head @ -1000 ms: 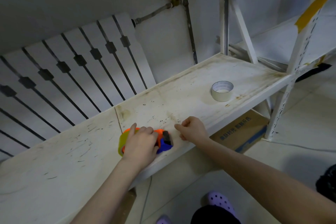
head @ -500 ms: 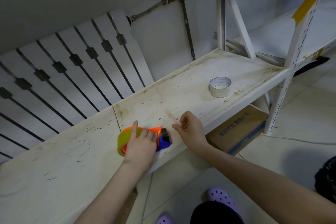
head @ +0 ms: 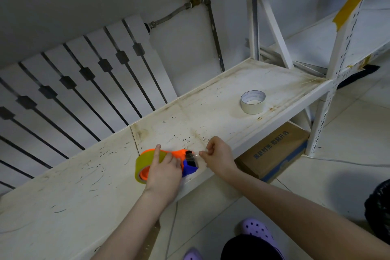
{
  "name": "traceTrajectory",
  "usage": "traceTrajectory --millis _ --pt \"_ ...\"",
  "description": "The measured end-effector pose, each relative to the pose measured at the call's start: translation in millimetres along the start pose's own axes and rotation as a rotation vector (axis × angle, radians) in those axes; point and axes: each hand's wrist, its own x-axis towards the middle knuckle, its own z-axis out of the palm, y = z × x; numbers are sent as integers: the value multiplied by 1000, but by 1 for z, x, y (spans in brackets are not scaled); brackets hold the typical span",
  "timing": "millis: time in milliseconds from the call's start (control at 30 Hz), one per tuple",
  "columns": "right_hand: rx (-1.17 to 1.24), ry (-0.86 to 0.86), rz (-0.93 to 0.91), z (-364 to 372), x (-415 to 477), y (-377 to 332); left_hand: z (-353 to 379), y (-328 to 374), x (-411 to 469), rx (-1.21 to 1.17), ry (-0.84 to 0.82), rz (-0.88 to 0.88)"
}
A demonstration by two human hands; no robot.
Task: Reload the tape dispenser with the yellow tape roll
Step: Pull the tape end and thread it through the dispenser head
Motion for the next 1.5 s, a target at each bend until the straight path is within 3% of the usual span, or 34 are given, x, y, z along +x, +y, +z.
traceTrajectory --millis 200,300,533,733,867,1000,1100,1300,1367,1500 --pt "-79 -57 53 2 17 -6 -2 -4 8 -117 16 -19" --pt "-120 -50 -6 2 23 -8 -3 -5 9 -93 5 -6" --pt "-263 -73 -154 5 32 -17 -4 0 11 146 -37 64" --pt "-309 -131 -40 4 35 -18 1 14 8 386 -90 97" --pt "-286 -126 -12 -5 35 -22 3 20 7 393 -114 70" --pt "-247 -108 -45 -11 32 -22 1 18 4 319 -84 42" --pt "-198 -89 -40 -14 25 -16 8 14 2 112 -5 -23" --pt "-184 -46 -47 -20 19 -8 8 -3 7 -195 404 -80" --pt "-151 -42 -32 -18 19 -7 -6 -5 15 -315 379 -133" --pt "-66 -6 9 -16 19 1 -23 2 47 -429 61 -129"
